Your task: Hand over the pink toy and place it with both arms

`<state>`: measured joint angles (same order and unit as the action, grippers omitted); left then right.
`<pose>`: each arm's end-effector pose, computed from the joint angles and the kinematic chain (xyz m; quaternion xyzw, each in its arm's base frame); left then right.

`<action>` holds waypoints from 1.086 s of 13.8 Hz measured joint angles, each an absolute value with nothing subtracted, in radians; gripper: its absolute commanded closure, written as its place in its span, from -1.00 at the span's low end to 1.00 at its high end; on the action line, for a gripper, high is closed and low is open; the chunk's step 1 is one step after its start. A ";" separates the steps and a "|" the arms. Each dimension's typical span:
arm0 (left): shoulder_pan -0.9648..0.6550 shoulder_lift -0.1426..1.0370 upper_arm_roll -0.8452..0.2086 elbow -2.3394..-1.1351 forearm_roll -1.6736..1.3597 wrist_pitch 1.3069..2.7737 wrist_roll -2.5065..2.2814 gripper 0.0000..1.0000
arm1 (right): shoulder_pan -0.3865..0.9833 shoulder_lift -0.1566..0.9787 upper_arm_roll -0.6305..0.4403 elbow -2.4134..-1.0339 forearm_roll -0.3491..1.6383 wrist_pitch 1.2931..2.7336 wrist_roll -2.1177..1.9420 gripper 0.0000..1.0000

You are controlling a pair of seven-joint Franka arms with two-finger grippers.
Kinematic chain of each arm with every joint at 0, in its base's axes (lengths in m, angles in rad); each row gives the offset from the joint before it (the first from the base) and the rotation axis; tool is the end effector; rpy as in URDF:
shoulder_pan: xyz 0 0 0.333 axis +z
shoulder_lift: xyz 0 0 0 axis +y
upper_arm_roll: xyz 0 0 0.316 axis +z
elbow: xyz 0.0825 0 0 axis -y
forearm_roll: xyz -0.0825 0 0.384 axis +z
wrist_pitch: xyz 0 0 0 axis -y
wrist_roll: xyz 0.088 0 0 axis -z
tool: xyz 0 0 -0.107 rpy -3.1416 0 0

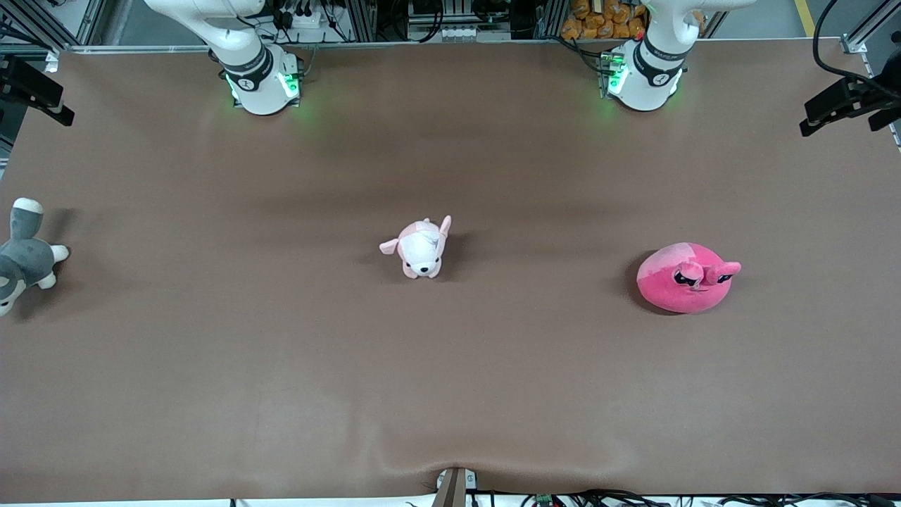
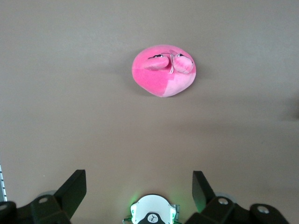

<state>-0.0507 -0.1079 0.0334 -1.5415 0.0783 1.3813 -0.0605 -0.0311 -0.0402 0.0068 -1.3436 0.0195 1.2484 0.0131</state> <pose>0.4995 0.0020 0.6791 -0.9986 -0.0278 0.0247 0.0378 0.5002 -0.0095 0.7214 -0.9995 0.0159 0.0274 0.0093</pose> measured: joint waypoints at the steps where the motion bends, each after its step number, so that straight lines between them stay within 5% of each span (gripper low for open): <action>1: -0.051 -0.108 0.033 -1.540 0.081 1.381 -0.060 -1.00 | -0.031 -0.040 0.007 -1.344 0.022 1.248 0.013 -1.00; 15: -0.053 -0.088 0.028 -1.542 0.082 1.371 -0.060 -1.00 | -0.046 -0.040 0.005 -1.344 0.036 1.244 0.013 -1.00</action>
<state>-0.0532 -0.0883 0.0280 -1.5424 0.0820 1.3711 -0.0605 -0.0458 -0.0402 0.0046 -1.3438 0.0360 1.2443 0.0130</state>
